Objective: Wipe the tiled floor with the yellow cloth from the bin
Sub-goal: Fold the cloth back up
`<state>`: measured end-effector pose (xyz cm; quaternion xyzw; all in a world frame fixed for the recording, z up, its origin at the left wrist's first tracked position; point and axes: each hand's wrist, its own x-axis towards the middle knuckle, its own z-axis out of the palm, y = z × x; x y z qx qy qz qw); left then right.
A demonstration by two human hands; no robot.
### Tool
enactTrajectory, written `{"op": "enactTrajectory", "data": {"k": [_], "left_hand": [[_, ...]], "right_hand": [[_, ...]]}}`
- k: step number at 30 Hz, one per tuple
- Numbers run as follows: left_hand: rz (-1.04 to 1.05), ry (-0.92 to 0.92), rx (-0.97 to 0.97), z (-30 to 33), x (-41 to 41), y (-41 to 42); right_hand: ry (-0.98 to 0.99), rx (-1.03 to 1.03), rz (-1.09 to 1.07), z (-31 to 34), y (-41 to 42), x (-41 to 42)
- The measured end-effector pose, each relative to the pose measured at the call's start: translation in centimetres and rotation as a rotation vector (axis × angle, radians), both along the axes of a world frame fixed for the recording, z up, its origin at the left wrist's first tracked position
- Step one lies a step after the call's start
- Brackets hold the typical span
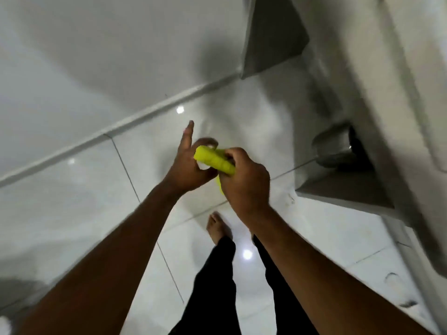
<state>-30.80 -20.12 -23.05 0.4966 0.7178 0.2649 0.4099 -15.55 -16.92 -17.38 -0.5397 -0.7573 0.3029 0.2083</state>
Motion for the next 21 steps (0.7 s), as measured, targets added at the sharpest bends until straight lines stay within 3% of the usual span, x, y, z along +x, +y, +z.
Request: {"op": "enactTrajectory", "data": {"k": [4, 9, 15, 18, 21], "left_hand": [[0.013, -0.13, -0.042, 14.9, -1.7, -0.3], [0.008, -0.472, -0.104, 24.2, 0.0, -1.6], [0.255, -0.849, 0.086, 27.3, 5.0, -0.6], [0.245, -0.881, 0.101, 28.4, 7.7, 1.0], [0.203, -0.781, 0.113, 29.6, 10.2, 3.2]], "right_hand": [[0.113, 0.069, 0.029, 15.7, 0.7, 1.1], [0.23, 0.078, 0.052, 27.5, 0.4, 3.8], [0.362, 0.09, -0.178, 32.5, 2.7, 8.7], [0.362, 0.074, -0.246, 33.2, 4.3, 11.7], [0.433, 0.026, -0.288, 33.4, 6.1, 14.9]]}}
